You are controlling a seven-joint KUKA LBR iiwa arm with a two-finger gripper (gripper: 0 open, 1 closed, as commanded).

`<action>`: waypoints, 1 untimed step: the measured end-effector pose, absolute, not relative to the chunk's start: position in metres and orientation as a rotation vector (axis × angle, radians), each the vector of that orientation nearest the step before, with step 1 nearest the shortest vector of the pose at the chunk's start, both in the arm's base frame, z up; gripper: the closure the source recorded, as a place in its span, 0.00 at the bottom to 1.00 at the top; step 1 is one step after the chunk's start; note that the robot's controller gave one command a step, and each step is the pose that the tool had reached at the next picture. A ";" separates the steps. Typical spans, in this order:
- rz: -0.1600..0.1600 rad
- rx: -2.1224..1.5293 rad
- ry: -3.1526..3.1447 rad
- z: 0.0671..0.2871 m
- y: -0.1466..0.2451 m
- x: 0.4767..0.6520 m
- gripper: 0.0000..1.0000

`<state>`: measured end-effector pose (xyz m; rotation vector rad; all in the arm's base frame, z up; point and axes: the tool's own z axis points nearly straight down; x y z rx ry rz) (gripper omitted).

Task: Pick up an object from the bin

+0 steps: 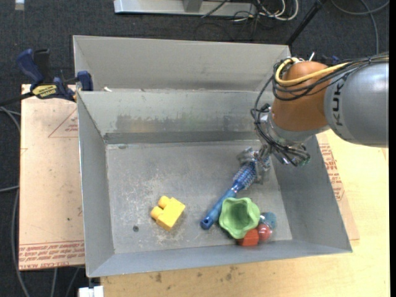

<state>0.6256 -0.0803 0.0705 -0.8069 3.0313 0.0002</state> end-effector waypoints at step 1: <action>-0.006 -0.844 3.016 0.208 -0.096 0.599 1.00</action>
Offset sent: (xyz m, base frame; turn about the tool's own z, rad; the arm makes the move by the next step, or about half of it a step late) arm -0.0283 -0.0158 0.1338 -0.0302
